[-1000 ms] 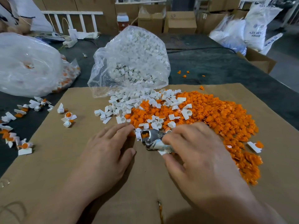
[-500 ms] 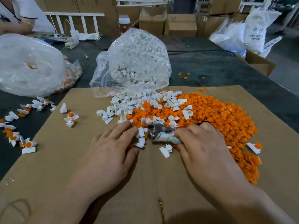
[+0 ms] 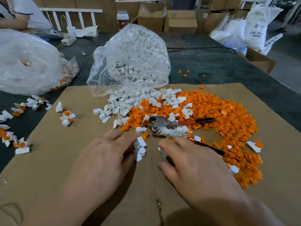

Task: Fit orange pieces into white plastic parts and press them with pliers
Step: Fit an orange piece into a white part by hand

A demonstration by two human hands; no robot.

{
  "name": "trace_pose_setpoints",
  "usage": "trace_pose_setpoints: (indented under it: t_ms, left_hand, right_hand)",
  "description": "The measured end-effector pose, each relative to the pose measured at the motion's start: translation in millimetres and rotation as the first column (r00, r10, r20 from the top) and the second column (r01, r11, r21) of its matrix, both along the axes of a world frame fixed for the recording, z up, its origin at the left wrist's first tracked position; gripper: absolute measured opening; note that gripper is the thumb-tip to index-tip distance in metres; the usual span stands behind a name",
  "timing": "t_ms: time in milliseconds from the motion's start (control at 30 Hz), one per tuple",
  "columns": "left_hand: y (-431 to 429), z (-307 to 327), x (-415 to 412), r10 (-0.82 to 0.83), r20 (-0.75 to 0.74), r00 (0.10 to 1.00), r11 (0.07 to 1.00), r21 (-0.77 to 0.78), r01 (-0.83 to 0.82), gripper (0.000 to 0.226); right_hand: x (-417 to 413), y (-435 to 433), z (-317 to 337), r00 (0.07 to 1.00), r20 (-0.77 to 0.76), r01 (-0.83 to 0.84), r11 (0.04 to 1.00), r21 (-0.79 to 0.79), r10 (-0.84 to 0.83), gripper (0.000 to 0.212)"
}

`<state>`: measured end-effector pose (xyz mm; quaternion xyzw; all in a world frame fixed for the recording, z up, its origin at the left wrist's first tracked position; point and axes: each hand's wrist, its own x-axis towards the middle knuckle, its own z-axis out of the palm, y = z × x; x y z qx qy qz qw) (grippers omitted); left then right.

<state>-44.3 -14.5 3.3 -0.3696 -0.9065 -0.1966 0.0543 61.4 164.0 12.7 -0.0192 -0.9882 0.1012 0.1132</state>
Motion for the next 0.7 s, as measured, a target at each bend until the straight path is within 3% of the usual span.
trace_pose_setpoints:
  t_ms: [167,267,400,600,700]
  left_hand:
    - [6,-1,7,-0.004,0.054,0.999,0.999,0.049,0.001,0.04]
    - [7,-1,9,0.005,0.088,0.996,0.997,0.073,-0.011,0.049]
    - [6,2,8,-0.016,0.119,0.993,0.995,0.097,0.004,0.04]
    - [5,1,9,-0.021,0.13,0.991,0.993,0.118,0.006,0.033]
    - [4,1,10,-0.024,0.131,0.991,0.989,0.145,0.005,0.026]
  right_hand:
    - [0,1,-3,0.998,-0.038,0.061,0.993,0.098,-0.057,0.048]
    - [-3,-1,0,0.998,0.013,0.063,0.988,0.139,-0.065,0.033]
    - [-7,-2,2,0.997,0.058,0.049,0.992,0.12,-0.056,0.022]
    - [-5,-5,3,0.997,0.026,0.064,0.995,0.078,-0.066,0.028]
    - [-5,-11,9,1.0,-0.018,0.025,0.999,-0.03,-0.026,0.031]
